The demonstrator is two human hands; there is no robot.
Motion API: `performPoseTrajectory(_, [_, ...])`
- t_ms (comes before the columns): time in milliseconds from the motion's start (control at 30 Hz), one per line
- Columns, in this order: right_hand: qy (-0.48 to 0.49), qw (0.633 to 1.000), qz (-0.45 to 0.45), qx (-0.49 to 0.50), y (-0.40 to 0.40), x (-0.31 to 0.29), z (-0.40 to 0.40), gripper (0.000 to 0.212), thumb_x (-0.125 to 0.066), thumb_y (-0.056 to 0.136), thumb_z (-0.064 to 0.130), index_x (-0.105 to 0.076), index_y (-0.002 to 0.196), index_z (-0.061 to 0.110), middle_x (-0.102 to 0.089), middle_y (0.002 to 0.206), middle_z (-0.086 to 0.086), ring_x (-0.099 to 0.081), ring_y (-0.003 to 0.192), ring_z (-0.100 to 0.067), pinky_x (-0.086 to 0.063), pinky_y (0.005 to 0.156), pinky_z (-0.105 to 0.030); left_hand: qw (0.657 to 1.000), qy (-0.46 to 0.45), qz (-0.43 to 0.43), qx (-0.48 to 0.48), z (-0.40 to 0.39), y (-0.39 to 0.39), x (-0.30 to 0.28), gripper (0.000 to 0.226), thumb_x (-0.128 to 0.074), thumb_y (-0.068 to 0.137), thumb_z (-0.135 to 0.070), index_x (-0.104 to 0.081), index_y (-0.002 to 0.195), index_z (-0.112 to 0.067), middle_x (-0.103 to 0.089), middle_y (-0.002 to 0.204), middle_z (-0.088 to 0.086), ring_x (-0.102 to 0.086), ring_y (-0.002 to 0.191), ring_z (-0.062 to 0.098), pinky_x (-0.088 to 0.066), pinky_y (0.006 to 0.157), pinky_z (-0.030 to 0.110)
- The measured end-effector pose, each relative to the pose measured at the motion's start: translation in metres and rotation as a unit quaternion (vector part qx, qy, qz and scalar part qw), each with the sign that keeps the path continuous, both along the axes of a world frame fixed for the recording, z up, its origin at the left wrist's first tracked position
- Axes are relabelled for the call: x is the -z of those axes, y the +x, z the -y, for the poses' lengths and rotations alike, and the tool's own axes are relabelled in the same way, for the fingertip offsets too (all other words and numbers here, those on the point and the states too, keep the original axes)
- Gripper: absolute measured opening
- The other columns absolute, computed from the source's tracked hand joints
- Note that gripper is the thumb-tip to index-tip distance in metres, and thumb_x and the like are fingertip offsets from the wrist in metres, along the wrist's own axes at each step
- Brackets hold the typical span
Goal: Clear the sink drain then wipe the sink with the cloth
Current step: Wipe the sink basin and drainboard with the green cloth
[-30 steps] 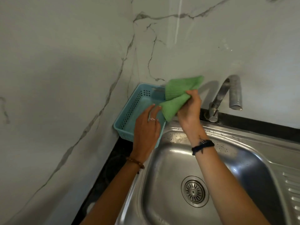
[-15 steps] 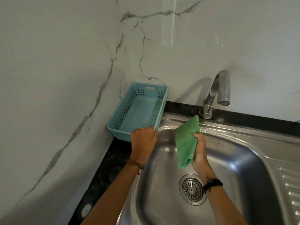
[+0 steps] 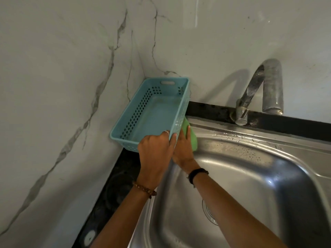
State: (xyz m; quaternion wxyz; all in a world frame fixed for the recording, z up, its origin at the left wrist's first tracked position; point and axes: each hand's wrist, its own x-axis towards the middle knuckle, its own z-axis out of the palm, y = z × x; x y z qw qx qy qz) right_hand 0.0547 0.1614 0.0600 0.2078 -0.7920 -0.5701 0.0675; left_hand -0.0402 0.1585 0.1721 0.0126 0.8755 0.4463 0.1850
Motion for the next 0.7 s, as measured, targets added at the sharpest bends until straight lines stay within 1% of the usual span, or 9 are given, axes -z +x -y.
performPoseTrajectory(33, [0.008, 1.0, -0.016, -0.003, -0.009, -0.001, 0.001, 0.056, -0.04, 0.092, 0.034, -0.044, 0.137, 0.001, -0.052, 0.135, -0.024, -0.042, 0.131, -0.041, -0.016, 0.112, -0.062, 1.0, 0.002, 0.003, -0.001, 0.0, 0.0, 0.002, 0.032, -0.071, 0.08, -0.028, -0.064, 0.06, -0.004, -0.059, 0.043, 0.014, -0.056, 0.036, 0.028, -0.042, 0.039, 0.025])
performPoseTrajectory(100, [0.009, 1.0, 0.005, -0.024, -0.018, 0.002, 0.01, 0.052, -0.052, 0.09, 0.029, -0.05, 0.132, -0.001, -0.058, 0.128, -0.024, -0.05, 0.125, -0.04, -0.022, 0.108, -0.063, 1.0, 0.007, 0.005, 0.0, 0.0, -0.001, 0.005, 0.032, -0.068, 0.083, -0.03, -0.065, 0.063, -0.004, -0.061, 0.045, 0.014, -0.057, 0.038, 0.028, -0.044, 0.041, 0.026])
performPoseTrajectory(233, [0.029, 0.991, 0.063, -0.113, -0.005, 0.004, 0.032, 0.052, -0.031, 0.092, 0.03, -0.05, 0.134, 0.006, -0.056, 0.134, -0.014, -0.049, 0.128, -0.032, -0.026, 0.107, -0.062, 0.999, 0.026, -0.018, 0.008, 0.002, -0.002, 0.009, 0.033, -0.066, 0.084, -0.031, -0.065, 0.062, -0.007, -0.061, 0.044, 0.012, -0.057, 0.038, 0.027, -0.042, 0.041, 0.024])
performPoseTrajectory(267, [0.01, 0.988, 0.084, -0.132, 0.0, 0.005, 0.034, 0.052, -0.028, 0.092, 0.029, -0.046, 0.137, 0.009, -0.051, 0.14, -0.012, -0.044, 0.133, -0.03, -0.021, 0.111, -0.058, 0.999, 0.027, -0.027, 0.007, 0.002, -0.002, 0.01, 0.033, -0.065, 0.085, -0.032, -0.065, 0.063, -0.007, -0.061, 0.045, 0.013, -0.057, 0.039, 0.027, -0.042, 0.042, 0.025])
performPoseTrajectory(367, [-0.067, 0.979, 0.134, -0.139, 0.02, 0.008, 0.031, 0.053, -0.03, 0.099, 0.029, -0.019, 0.149, 0.014, -0.018, 0.158, -0.005, -0.008, 0.147, -0.023, 0.007, 0.117, -0.047, 0.998, 0.048, -0.046, 0.008, 0.001, -0.004, 0.016, 0.032, -0.066, 0.083, -0.031, -0.063, 0.061, -0.008, -0.059, 0.043, 0.013, -0.056, 0.038, 0.028, -0.042, 0.041, 0.025])
performPoseTrajectory(533, [-0.095, 0.984, 0.144, -0.045, 0.039, 0.004, 0.029, 0.056, -0.026, 0.102, 0.024, 0.0, 0.15, 0.011, -0.001, 0.16, -0.005, 0.002, 0.148, -0.022, 0.008, 0.117, -0.047, 0.994, 0.08, -0.078, 0.012, 0.006, -0.007, 0.022, 0.029, -0.073, 0.077, -0.03, -0.063, 0.059, -0.01, -0.055, 0.039, 0.009, -0.052, 0.034, 0.024, -0.042, 0.043, 0.024])
performPoseTrajectory(600, [-0.106, 0.983, 0.147, -0.014, 0.044, 0.005, 0.039, 0.058, -0.024, 0.1, 0.014, 0.007, 0.149, 0.01, 0.005, 0.16, -0.005, 0.007, 0.147, -0.023, 0.009, 0.117, -0.048, 0.993, 0.088, -0.072, 0.018, 0.006, -0.007, 0.025, 0.022, -0.073, 0.078, -0.03, -0.069, 0.07, -0.01, -0.059, 0.043, 0.007, -0.056, 0.039, 0.024, -0.046, 0.048, 0.026])
performPoseTrajectory(633, [-0.109, 0.983, 0.151, 0.005, 0.047, 0.006, 0.045, 0.062, -0.024, 0.098, 0.009, 0.012, 0.148, 0.01, 0.009, 0.159, -0.006, 0.009, 0.147, -0.024, 0.009, 0.116, -0.048, 0.995, 0.078, -0.066, 0.019, 0.006, -0.008, 0.027, 0.02, -0.07, 0.08, -0.031, -0.072, 0.082, -0.01, -0.063, 0.05, 0.008, -0.06, 0.046, 0.024, -0.048, 0.053, 0.028])
performPoseTrajectory(700, [-0.109, 0.98, 0.161, 0.042, 0.054, 0.009, 0.06, 0.069, -0.025, 0.094, 0.003, 0.022, 0.144, 0.012, 0.015, 0.158, -0.006, 0.013, 0.146, -0.026, 0.011, 0.115, -0.048, 0.998, 0.059, -0.031, 0.0, 0.008, -0.007, 0.031, 0.038, -0.066, 0.083, -0.032, -0.064, 0.114, -0.009, -0.073, 0.081, 0.013, -0.07, 0.077, 0.028, -0.053, 0.073, 0.036])
